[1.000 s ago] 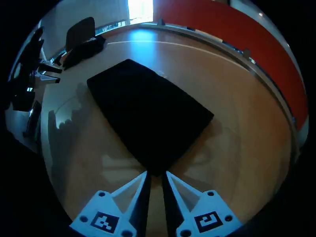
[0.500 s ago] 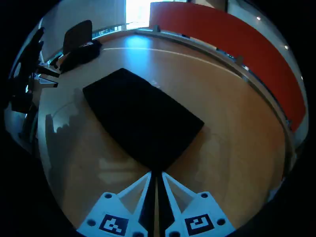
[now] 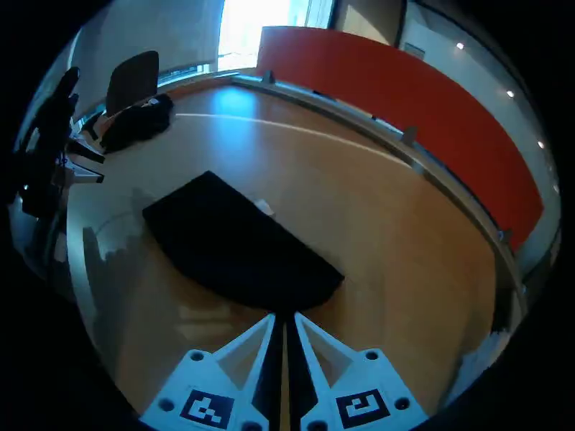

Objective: Fold towel

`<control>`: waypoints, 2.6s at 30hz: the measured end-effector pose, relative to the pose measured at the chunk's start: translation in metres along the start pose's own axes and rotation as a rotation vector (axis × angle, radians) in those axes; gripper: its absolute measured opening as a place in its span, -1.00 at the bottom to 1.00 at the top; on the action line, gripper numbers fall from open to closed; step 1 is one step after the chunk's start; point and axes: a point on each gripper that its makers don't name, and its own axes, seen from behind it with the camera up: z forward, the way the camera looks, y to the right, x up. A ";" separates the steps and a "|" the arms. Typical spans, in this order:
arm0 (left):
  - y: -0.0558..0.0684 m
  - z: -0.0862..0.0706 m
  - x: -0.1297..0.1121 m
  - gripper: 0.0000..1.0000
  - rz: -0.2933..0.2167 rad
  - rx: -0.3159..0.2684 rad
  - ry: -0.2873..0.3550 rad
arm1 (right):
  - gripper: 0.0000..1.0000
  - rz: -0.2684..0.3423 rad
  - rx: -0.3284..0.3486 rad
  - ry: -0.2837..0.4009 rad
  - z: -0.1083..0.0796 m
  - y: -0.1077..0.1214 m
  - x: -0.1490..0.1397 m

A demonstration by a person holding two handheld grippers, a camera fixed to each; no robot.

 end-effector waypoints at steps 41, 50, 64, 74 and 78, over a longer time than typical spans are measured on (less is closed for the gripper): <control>0.003 -0.005 0.013 1.00 0.003 0.004 0.030 | -0.84 -0.199 0.093 0.126 -0.003 -0.048 0.095; -0.002 -0.008 0.013 1.00 0.003 0.009 0.036 | -0.85 -0.252 0.160 0.111 0.011 -0.085 0.096; -0.013 -0.012 0.007 0.99 -0.009 0.023 0.032 | -0.45 -0.228 0.256 0.041 0.040 -0.133 0.074; -0.016 -0.013 0.003 0.99 -0.012 0.026 0.027 | 0.37 -0.181 0.235 0.018 0.039 -0.122 0.060; -0.015 -0.013 0.004 1.00 -0.007 0.025 0.029 | 0.39 -0.164 0.217 0.014 0.037 -0.113 0.054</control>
